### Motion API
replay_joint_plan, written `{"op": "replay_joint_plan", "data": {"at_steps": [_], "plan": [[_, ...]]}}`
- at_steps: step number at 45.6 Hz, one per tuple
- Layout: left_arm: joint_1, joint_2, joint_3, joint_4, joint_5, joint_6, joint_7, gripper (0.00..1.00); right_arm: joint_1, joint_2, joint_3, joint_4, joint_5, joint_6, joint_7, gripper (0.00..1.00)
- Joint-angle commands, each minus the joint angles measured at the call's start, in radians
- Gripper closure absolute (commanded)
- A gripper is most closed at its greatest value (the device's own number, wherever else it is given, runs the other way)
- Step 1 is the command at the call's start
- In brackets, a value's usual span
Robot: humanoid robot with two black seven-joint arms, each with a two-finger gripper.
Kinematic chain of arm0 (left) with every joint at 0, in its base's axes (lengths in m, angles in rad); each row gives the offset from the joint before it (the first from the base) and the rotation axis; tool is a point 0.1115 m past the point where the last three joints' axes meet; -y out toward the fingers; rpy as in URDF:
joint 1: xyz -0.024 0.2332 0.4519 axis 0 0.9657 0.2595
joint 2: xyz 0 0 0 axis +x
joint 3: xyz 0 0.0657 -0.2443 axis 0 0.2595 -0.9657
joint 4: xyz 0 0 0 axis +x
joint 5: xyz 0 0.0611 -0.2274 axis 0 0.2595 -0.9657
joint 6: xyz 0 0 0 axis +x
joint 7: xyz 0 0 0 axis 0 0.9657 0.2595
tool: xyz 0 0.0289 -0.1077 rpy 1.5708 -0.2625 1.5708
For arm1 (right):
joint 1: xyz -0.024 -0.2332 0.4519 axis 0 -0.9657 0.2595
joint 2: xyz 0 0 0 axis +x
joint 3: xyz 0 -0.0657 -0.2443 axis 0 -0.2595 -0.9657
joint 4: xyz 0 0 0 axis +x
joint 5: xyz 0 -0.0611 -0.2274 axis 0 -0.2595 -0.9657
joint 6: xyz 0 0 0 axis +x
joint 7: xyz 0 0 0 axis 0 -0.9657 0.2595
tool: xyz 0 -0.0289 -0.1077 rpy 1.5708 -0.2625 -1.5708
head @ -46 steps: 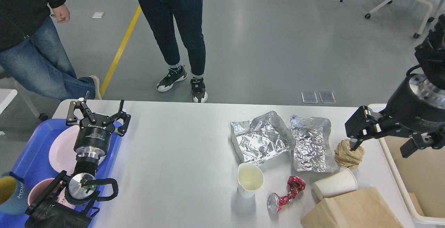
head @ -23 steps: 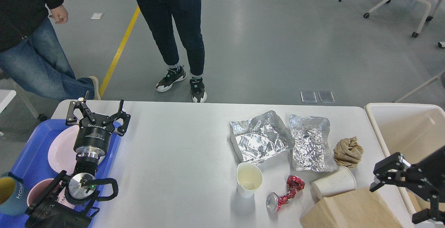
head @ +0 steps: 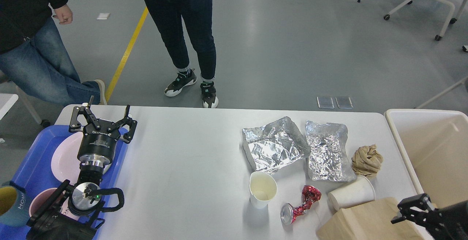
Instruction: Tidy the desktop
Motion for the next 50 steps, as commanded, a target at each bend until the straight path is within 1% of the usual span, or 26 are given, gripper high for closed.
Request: {"op": "replay_joint_plan", "data": {"at_steps": [1,7,14,18,27,29,31,32,34,36,39,40,42,46,50], "plan": [[0.000,0.000,0.000,0.000,0.001,0.000,0.000,0.04,-0.194,0.038,0.141,-0.034,0.009,-0.059,0.000,0.03],[0.000,0.000,0.000,0.000,0.001,0.000,0.000,0.04,-0.268,0.047,0.186,-0.045,0.009,-0.072,0.000,0.03],[0.000,0.000,0.000,0.000,0.001,0.000,0.000,0.04,-0.299,0.073,0.209,-0.062,0.012,-0.150,0.000,0.03],[0.000,0.000,0.000,0.000,-0.001,0.000,0.000,0.04,-0.342,0.094,0.224,-0.109,0.012,-0.185,0.000,0.02],[0.000,0.000,0.000,0.000,-0.001,0.000,0.000,0.04,-0.483,0.154,0.320,-0.217,0.033,-0.196,-0.002,0.01],[0.000,0.000,0.000,0.000,0.001,0.000,0.000,0.04,-0.491,0.159,0.336,-0.223,0.032,-0.196,0.000,0.03],[0.000,0.000,0.000,0.000,-0.001,0.000,0.000,0.04,-0.492,0.160,0.341,-0.224,0.032,-0.196,-0.002,0.09],[0.000,0.000,0.000,0.000,0.001,0.000,0.000,0.04,-0.492,0.162,0.341,-0.224,0.032,-0.196,0.000,0.13],[0.000,0.000,0.000,0.000,-0.001,0.000,0.000,0.04,-0.492,0.165,0.342,-0.224,0.032,-0.196,0.000,0.25],[0.000,0.000,0.000,0.000,0.001,0.000,0.000,0.04,-0.495,0.171,0.342,-0.224,0.032,-0.196,0.000,0.39],[0.000,0.000,0.000,0.000,-0.001,0.000,0.000,0.04,-0.497,0.179,0.342,-0.223,0.033,-0.193,0.000,0.69],[0.000,0.000,0.000,0.000,-0.001,0.000,0.000,0.04,-0.498,0.179,0.342,-0.223,0.033,-0.191,0.000,0.76],[0.000,0.000,0.000,0.000,-0.001,0.000,0.000,0.04,-0.498,0.179,0.342,-0.223,0.035,-0.193,0.000,0.87],[0.000,0.000,0.000,0.000,0.001,0.000,0.000,0.04,-0.495,0.171,0.350,-0.220,0.064,-0.190,0.000,1.00],[0.000,0.000,0.000,0.000,-0.001,0.000,0.000,0.04,-0.494,0.166,0.350,-0.220,0.083,-0.182,-0.002,1.00]]}}
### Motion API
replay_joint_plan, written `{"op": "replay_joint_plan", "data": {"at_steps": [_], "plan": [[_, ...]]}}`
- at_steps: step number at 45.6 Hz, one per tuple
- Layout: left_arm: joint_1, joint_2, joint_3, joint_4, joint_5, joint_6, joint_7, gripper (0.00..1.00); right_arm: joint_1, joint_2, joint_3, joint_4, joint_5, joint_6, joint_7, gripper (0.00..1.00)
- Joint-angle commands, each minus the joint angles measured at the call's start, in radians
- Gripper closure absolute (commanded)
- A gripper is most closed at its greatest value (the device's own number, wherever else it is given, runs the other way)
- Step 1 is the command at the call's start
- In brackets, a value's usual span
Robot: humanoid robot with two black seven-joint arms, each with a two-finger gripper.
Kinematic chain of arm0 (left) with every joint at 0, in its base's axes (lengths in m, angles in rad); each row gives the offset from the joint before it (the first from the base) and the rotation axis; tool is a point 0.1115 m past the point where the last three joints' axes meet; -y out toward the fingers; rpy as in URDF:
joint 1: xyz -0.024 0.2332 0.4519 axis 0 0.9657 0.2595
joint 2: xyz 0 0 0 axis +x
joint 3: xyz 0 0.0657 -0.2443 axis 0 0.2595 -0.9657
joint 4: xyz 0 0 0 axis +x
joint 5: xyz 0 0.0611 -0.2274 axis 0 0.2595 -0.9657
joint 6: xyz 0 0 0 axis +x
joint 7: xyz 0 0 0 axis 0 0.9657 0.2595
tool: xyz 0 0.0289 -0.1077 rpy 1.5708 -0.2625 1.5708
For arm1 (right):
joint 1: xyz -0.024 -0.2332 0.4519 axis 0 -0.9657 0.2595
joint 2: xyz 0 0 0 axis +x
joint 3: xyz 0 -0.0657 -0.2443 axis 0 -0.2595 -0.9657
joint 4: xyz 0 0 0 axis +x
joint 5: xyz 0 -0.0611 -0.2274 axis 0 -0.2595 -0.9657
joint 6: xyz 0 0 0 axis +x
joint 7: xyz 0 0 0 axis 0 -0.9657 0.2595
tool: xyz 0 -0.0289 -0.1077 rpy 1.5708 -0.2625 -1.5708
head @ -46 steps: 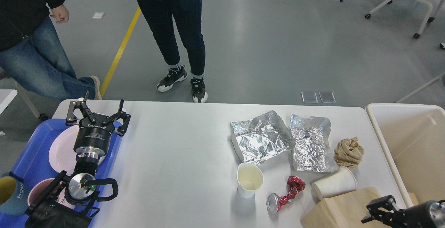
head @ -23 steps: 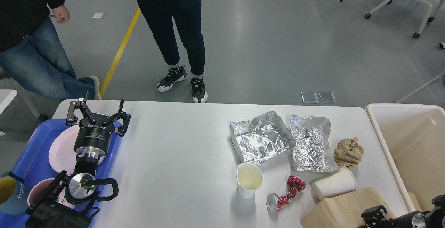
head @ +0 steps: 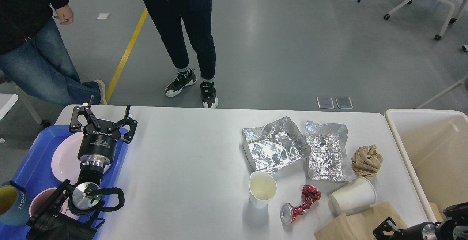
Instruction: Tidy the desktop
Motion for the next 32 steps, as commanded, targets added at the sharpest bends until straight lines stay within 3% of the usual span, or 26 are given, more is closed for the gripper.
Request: {"op": "replay_joint_plan", "data": {"at_steps": [1,32], "plan": [[0.000,0.000,0.000,0.000,0.001,0.000,0.000,0.04,0.004,-0.007,0.000,0.004,0.020,0.012,-0.001,1.00],[0.000,0.000,0.000,0.000,0.001,0.000,0.002,0.04,0.043,-0.066,-0.013,0.033,0.019,0.090,-0.015,1.00]]}}
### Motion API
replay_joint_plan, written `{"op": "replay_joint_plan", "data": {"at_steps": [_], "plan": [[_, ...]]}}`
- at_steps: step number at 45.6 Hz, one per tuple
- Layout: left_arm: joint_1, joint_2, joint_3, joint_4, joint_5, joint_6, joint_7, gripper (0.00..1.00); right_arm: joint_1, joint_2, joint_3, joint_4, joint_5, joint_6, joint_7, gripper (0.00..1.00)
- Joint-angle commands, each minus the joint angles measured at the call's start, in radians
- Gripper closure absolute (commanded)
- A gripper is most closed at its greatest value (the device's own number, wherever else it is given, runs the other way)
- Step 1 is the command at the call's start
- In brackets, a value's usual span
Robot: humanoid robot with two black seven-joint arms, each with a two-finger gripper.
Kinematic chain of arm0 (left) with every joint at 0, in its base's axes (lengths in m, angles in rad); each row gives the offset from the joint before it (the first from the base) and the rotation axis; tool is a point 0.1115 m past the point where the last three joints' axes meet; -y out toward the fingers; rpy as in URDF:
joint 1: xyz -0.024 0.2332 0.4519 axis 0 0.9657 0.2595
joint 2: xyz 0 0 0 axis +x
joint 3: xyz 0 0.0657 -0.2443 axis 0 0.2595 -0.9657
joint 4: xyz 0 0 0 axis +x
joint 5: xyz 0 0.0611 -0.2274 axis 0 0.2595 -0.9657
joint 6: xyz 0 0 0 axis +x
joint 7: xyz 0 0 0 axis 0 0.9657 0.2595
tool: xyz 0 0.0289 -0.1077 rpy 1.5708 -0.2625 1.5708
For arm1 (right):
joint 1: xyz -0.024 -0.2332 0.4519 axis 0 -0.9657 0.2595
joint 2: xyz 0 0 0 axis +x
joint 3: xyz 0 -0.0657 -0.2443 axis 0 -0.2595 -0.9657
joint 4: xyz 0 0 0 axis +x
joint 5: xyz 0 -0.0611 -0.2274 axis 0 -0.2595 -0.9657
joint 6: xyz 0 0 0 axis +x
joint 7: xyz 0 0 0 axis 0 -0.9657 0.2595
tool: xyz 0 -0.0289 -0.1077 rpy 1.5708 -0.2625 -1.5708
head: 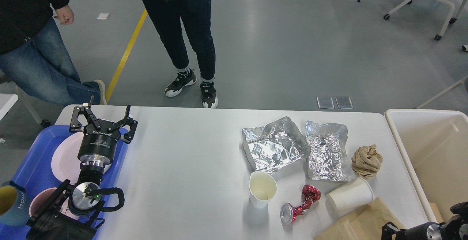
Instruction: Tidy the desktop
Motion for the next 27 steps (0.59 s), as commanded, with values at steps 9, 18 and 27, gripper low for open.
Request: {"op": "replay_joint_plan", "data": {"at_steps": [9,18,27], "plan": [[0.000,0.000,0.000,0.000,-0.001,0.000,0.000,0.04,0.153,-0.053,-0.130,0.035,0.002,0.110,-0.003,1.00],[0.000,0.000,0.000,0.000,0.000,0.000,0.000,0.04,0.467,-0.060,-0.435,0.115,0.006,0.216,-0.001,1.00],[0.000,-0.001,0.000,0.000,0.000,0.000,0.000,0.04,0.730,0.009,-0.668,0.133,-0.006,0.264,-0.012,1.00]]}}
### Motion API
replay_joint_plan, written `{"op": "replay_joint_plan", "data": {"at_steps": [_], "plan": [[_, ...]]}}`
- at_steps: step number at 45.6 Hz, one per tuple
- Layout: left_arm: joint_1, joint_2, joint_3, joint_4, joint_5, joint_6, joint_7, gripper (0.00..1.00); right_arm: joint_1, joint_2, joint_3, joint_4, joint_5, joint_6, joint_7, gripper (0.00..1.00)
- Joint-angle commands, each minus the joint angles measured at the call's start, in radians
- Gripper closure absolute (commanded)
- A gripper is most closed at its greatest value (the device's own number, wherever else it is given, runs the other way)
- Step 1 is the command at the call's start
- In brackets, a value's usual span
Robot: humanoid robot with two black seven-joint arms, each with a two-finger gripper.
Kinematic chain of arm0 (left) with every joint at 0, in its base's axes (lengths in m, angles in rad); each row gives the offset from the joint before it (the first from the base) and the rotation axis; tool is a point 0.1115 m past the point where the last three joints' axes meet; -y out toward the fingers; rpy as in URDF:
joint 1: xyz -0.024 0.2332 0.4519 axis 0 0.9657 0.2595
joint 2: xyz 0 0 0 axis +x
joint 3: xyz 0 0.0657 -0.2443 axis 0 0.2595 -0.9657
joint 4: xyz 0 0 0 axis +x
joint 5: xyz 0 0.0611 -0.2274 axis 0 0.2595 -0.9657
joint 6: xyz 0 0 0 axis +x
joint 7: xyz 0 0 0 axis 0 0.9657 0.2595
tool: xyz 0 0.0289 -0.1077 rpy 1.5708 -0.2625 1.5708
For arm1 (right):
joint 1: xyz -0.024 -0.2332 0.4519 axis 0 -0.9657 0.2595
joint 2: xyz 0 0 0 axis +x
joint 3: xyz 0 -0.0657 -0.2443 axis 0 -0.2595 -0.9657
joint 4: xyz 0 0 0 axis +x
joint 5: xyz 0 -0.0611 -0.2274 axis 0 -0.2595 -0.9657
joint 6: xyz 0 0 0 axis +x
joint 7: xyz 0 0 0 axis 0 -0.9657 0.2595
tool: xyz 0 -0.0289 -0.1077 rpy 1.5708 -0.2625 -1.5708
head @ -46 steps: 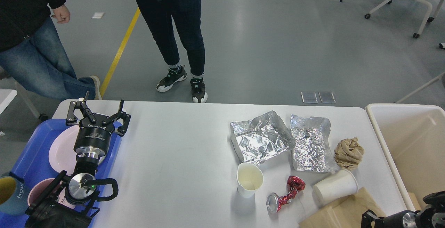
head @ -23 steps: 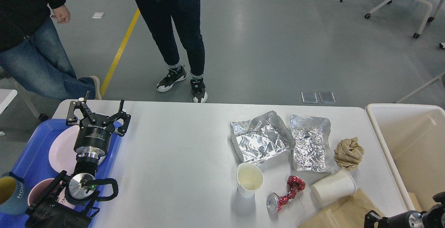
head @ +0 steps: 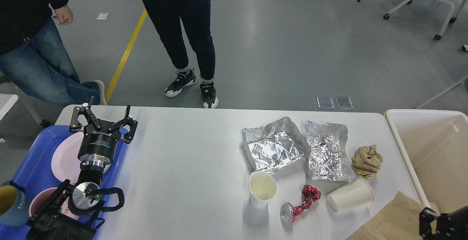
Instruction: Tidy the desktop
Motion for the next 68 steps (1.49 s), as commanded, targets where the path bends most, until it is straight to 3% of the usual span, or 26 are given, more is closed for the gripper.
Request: {"op": "replay_joint_plan", "data": {"at_steps": [1,8,18,26,31,39,46,52,58,68], "plan": [[0.000,-0.001,0.000,0.000,0.001,0.000,0.000,0.04,0.179,0.069,-0.164,0.003,-0.009,0.023,-0.014,1.00],[0.000,0.000,0.000,0.000,0.001,0.000,0.000,0.04,0.341,0.155,-0.277,0.003,-0.012,0.033,-0.022,1.00],[0.000,0.000,0.000,0.000,0.001,0.000,0.000,0.04,0.598,0.178,-0.353,0.009,-0.036,0.086,-0.040,1.00],[0.000,-0.001,0.000,0.000,0.001,0.000,0.000,0.04,0.746,0.209,-0.393,0.017,-0.080,0.149,-0.083,1.00],[0.000,0.000,0.000,0.000,0.001,0.000,0.000,0.04,0.773,0.211,-0.392,0.017,-0.102,0.195,-0.083,1.00],[0.000,0.000,0.000,0.000,0.001,0.000,0.000,0.04,0.758,0.203,-0.389,-0.012,-0.120,0.160,-0.083,1.00],[-0.002,0.000,0.000,0.000,-0.001,0.000,0.000,0.04,0.645,0.200,-0.376,-0.116,-0.105,0.045,-0.081,1.00],[0.000,0.000,0.000,0.000,-0.001,0.000,0.000,0.04,0.484,0.155,-0.334,-0.294,-0.105,-0.022,-0.083,1.00],[0.000,-0.001,0.000,0.000,0.001,0.000,0.000,0.04,0.246,0.089,-0.199,-0.545,-0.107,-0.029,-0.085,1.00],[0.000,-0.001,0.000,0.000,0.001,0.000,0.000,0.04,-0.188,0.083,0.103,-0.878,-0.108,-0.047,-0.083,1.00]]}}
